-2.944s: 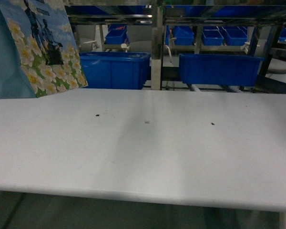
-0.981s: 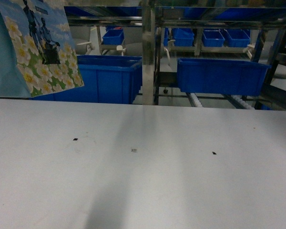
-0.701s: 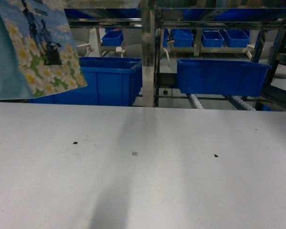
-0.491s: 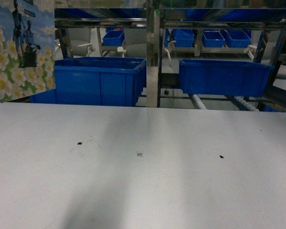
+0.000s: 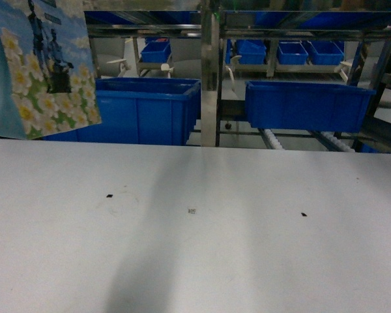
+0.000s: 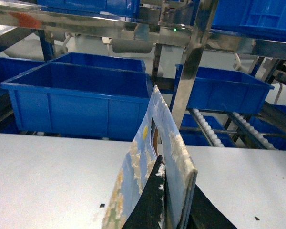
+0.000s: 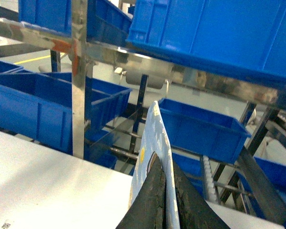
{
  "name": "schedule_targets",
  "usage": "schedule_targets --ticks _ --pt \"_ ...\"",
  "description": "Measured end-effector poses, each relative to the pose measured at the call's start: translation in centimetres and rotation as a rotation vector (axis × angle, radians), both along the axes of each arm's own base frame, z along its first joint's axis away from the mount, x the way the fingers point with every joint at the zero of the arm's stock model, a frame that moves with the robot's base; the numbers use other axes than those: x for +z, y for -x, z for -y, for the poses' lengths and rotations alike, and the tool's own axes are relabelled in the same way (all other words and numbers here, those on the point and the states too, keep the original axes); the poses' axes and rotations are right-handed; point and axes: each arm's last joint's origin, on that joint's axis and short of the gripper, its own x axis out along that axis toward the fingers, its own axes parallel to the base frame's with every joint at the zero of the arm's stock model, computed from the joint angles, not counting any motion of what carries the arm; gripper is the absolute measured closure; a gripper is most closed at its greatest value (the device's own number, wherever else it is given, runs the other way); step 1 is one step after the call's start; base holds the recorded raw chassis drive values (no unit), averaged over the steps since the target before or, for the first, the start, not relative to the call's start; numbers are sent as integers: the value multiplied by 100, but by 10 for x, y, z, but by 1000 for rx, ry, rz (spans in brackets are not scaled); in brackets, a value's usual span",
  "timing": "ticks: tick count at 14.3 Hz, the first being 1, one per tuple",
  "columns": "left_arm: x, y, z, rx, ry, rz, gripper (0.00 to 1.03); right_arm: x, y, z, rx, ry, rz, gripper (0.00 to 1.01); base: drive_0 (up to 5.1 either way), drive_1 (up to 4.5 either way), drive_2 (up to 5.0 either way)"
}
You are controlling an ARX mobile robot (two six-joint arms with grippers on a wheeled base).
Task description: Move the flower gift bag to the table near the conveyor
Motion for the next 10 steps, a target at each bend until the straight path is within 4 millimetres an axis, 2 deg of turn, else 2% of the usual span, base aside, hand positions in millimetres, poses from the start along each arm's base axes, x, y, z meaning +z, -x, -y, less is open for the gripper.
schedule_targets --ticks 4,8,10 --pt "0 0 -1 7 0 1 101 -42 -22 -2 -10 -30 -39 99 0 0 0" --pt "0 0 0 0 0 1 101 -101 -33 -12 15 -51 -144 99 0 0 0" --pt "0 0 0 0 0 1 101 -118 -41 -12 20 -50 -144 99 0 0 0"
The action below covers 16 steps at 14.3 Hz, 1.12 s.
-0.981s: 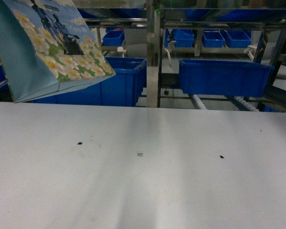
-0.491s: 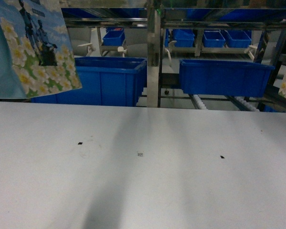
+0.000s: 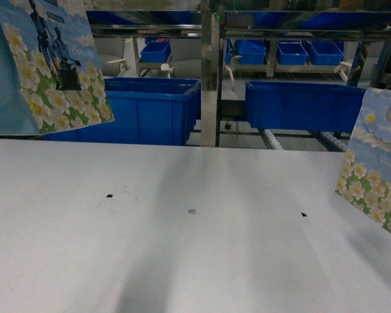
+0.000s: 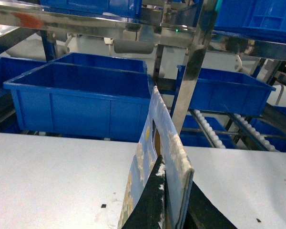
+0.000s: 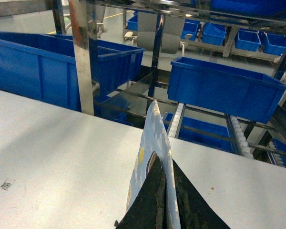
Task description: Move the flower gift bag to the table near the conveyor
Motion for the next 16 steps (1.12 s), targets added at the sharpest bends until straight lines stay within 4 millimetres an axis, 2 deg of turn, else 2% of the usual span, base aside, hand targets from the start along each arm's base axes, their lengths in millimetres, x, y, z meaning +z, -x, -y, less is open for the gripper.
schedule_targets --ticks 5,10,15,16 --pt "0 0 0 0 0 0 101 -29 -28 22 1 -14 -20 99 0 0 0" --pt "0 0 0 0 0 0 101 -60 -40 11 85 -53 -63 99 0 0 0" --pt "0 0 0 0 0 0 101 -74 -42 8 89 -50 -75 99 0 0 0" --pt "0 0 0 0 0 0 101 -77 -43 8 86 -48 -90 88 0 0 0"
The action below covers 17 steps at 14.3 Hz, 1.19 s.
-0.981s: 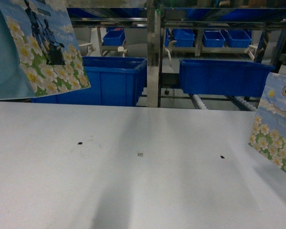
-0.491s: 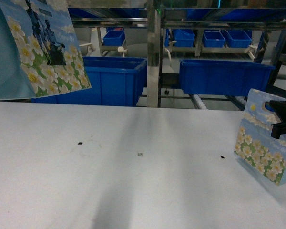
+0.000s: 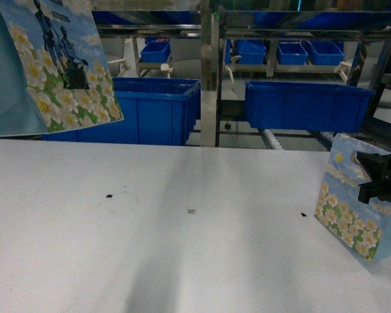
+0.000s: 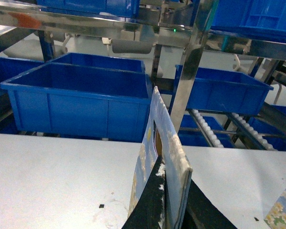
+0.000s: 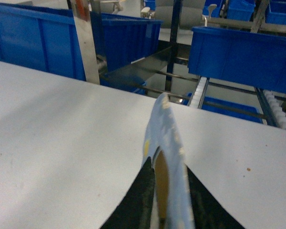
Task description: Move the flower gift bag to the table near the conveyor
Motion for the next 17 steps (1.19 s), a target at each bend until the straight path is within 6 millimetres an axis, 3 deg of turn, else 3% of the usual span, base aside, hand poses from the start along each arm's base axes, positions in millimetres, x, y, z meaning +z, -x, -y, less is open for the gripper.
schedule_targets --ticks 2,4,5,6,7,9,11,13,17 --pt "0 0 0 0 0 0 101 -3 0 0 -1 2 -11 57 0 0 0" --pt "0 0 0 0 0 0 101 -2 3 -1 2 -6 -26 33 0 0 0" --pt "0 0 0 0 0 0 101 8 13 -7 23 -34 -30 21 0 0 0" --pt "0 0 0 0 0 0 101 31 24 -17 89 -83 -3 8 0 0 0" --pt "0 0 0 0 0 0 101 62 33 -29 174 -149 44 1 0 0 0" --pt "0 0 0 0 0 0 101 111 54 -45 306 -280 56 3 0 0 0" --pt "0 0 0 2 -1 -1 101 144 65 -43 324 -355 106 3 0 0 0" --pt "0 -5 1 3 0 13 101 138 62 -43 316 -380 64 3 0 0 0" --pt "-22 -71 15 33 -65 -70 101 138 62 -43 317 -386 63 3 0 0 0"
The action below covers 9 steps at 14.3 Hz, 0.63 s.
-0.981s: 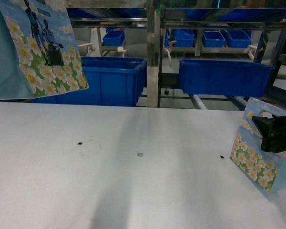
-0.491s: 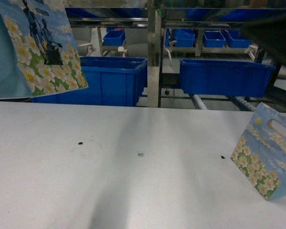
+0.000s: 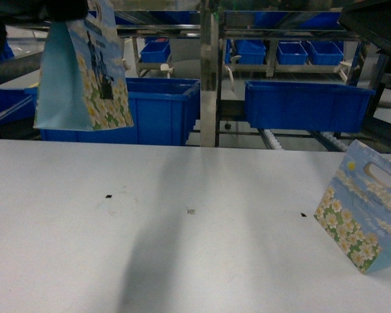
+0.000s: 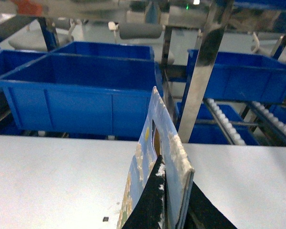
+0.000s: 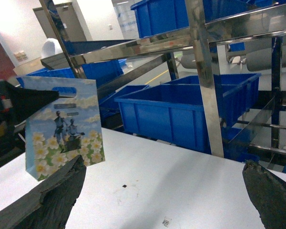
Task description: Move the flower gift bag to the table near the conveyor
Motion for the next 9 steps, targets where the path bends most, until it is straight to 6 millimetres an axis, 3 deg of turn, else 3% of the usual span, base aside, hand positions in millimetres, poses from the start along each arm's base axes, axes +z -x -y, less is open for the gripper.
schedule_targets --ticks 4,5,6,7,9 --pt "-17 -60 22 11 -34 -34 101 0 0 0 0 0 -1 3 0 0 0" --pt "-25 -75 29 10 -39 -41 101 0 0 0 0 0 -2 3 0 0 0" --pt "-45 -95 33 -1 -45 -71 101 0 0 0 0 0 -2 3 0 0 0" --pt "-61 -115 17 48 -47 -104 101 0 0 0 0 -1 -1 3 0 0 0" --pt "-73 -134 5 90 -46 -119 101 0 0 0 0 -1 -2 3 0 0 0"
